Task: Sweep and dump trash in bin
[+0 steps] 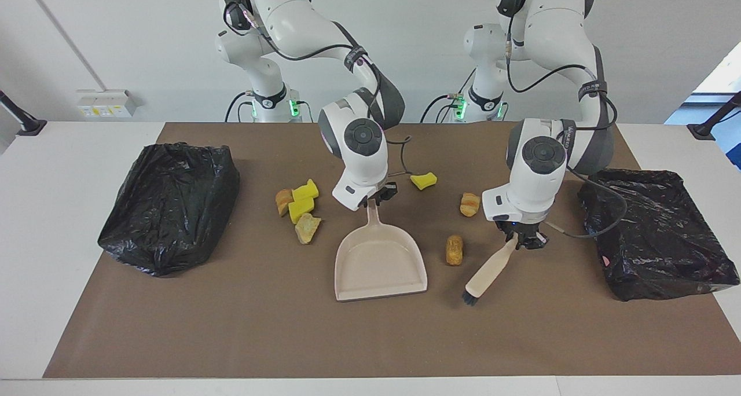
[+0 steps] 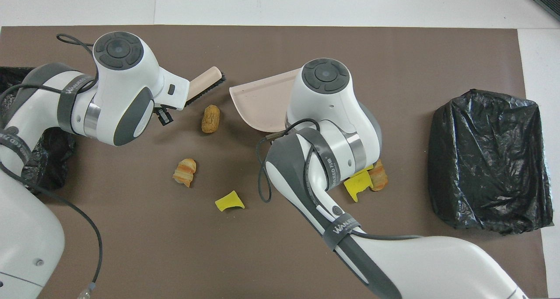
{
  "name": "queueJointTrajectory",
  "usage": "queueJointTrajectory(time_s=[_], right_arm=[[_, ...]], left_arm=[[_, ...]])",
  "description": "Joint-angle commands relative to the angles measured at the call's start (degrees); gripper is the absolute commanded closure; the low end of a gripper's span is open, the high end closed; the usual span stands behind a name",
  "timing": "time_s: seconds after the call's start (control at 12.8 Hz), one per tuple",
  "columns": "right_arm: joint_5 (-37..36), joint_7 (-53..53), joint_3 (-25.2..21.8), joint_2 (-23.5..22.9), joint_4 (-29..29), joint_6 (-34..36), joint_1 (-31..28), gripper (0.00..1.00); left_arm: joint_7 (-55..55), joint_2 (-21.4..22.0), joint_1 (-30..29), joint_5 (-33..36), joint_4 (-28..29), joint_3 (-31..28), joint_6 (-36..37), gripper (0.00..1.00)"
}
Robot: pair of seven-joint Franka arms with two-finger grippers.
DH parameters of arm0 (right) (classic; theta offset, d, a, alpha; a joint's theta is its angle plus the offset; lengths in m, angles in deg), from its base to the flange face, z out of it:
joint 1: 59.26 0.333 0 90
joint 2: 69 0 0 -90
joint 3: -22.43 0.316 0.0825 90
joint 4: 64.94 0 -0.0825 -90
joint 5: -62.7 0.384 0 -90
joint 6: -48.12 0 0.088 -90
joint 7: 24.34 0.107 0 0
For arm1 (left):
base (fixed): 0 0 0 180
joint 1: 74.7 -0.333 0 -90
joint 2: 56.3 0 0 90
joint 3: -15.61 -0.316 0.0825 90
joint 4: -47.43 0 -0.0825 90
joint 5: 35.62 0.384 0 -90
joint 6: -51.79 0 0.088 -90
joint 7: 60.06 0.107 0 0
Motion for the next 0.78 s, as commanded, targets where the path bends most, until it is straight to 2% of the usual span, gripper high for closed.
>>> queueJointTrajectory(time_s=[0.0,0.16,0.31,0.7], right_arm=[[-0.77,-8.38,0.22,4.84,-1.44,2.75,-3.20,1.00],[-2.86,-15.58,0.22,7.31,-1.36,5.82,-5.39,1.00],[-6.46,-21.91,0.22,8.63,-1.18,9.51,-6.19,1.00],[-16.40,-38.87,0.31,9.60,-1.79,12.95,-6.37,1.00]], left_arm=[[3.59,2.20,0.72,1.21,3.84,-0.45,-0.59,1.00],[4.22,3.26,1.60,3.30,5.61,-0.45,0.11,1.00],[4.04,6.24,2.48,3.76,10.95,-0.45,0.02,1.00],[3.52,13.27,2.57,3.50,19.58,0.16,2.22,1.00]])
